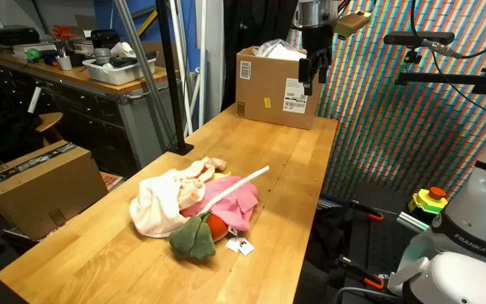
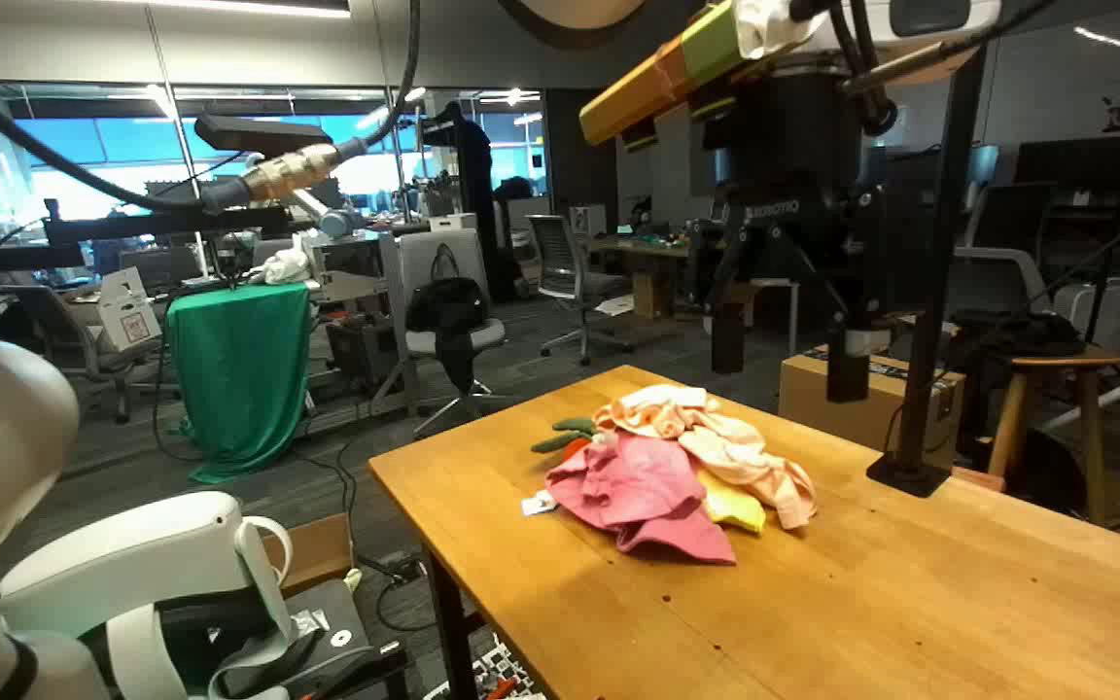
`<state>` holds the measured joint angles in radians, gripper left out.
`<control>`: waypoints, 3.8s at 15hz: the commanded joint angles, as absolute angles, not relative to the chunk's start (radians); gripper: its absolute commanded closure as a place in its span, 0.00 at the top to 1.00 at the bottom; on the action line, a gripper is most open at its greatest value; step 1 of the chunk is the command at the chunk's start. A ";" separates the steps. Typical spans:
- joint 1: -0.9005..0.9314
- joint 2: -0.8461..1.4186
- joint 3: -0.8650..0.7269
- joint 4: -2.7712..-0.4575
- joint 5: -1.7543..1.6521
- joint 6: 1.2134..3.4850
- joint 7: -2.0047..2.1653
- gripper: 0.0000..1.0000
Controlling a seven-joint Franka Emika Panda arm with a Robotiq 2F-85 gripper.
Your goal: Separate the objects on the heap
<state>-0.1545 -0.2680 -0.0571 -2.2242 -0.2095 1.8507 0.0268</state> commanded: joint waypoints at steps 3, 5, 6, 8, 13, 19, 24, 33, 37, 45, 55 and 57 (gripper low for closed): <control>-0.139 -0.264 -0.069 -2.210 -0.216 1.846 0.028 1.00; -0.137 -0.256 -0.067 -2.209 -0.220 1.847 0.027 1.00; -0.134 -0.251 -0.065 -2.208 -0.228 1.851 0.020 1.00; -0.125 -0.242 -0.061 -2.205 -0.244 1.853 0.000 1.00; -0.086 -0.218 -0.043 -2.203 -0.299 1.859 -0.070 1.00; -0.023 -0.178 -0.015 -2.196 -0.289 1.969 -0.129 1.00; 0.019 -0.143 0.002 -2.202 -0.254 2.041 -0.198 1.00; 0.079 -0.062 0.049 -2.218 -0.199 2.119 -0.324 1.00; 0.105 -0.007 0.083 -2.221 -0.165 2.155 -0.371 1.00; 0.125 0.070 0.133 -2.201 -0.140 2.080 -0.438 1.00; 0.124 0.108 0.138 -2.209 -0.169 2.078 -0.557 1.00; 0.126 0.118 0.141 -2.209 -0.188 2.088 -0.563 1.00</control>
